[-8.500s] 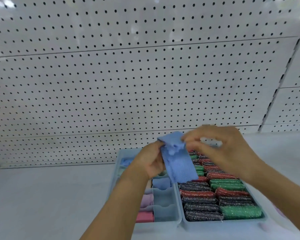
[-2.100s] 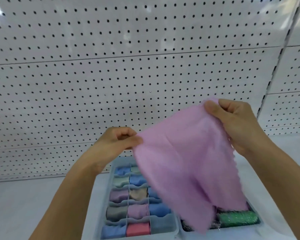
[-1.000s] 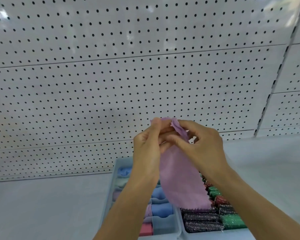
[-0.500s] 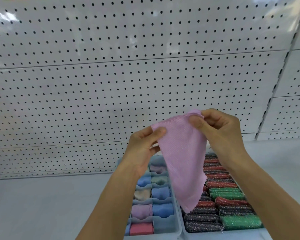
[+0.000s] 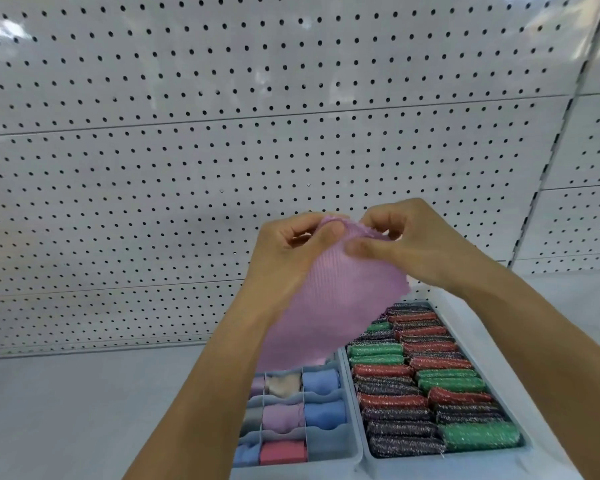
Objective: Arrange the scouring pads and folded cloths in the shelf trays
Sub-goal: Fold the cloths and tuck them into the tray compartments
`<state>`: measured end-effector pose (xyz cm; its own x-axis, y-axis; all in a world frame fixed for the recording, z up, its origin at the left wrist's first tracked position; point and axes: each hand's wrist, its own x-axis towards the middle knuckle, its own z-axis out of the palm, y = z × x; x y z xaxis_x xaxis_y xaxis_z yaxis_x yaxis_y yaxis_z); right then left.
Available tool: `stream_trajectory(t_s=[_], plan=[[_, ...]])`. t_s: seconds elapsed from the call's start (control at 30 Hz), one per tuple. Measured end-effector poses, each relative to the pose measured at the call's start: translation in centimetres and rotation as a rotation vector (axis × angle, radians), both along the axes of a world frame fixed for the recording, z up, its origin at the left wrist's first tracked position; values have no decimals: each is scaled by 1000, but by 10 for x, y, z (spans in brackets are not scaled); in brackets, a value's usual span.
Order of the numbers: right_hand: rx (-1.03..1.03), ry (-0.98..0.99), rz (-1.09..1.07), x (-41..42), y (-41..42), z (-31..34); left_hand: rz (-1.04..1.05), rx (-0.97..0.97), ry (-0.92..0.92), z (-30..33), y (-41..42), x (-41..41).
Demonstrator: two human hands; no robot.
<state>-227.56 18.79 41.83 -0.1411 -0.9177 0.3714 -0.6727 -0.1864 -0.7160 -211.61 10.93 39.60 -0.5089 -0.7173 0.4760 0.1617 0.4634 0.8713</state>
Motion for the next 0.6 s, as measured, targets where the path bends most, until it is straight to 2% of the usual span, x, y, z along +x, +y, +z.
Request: stream_trajectory(t_s=[0.07,0.2,0.3,0.37,0.5,0.6], plan=[[-8,-22,16,3,-1,8,-51,119,-12,-9,-3,4],[-52,-113,27,2,1,27,-131,250,-394,-52,-7,9],[-102,-244,-17,-7,4,36,-170,331,-462,-86,-9,16],[-131,-299,-91,-19,5,36,-148,406,-372,-100,-12,23],[-149,-390,-262,-42,8,18,-44,748,108,-103,-18,31],[-120,-458,-383,-48,8,-7,141,769,253,-96,-22,32]])
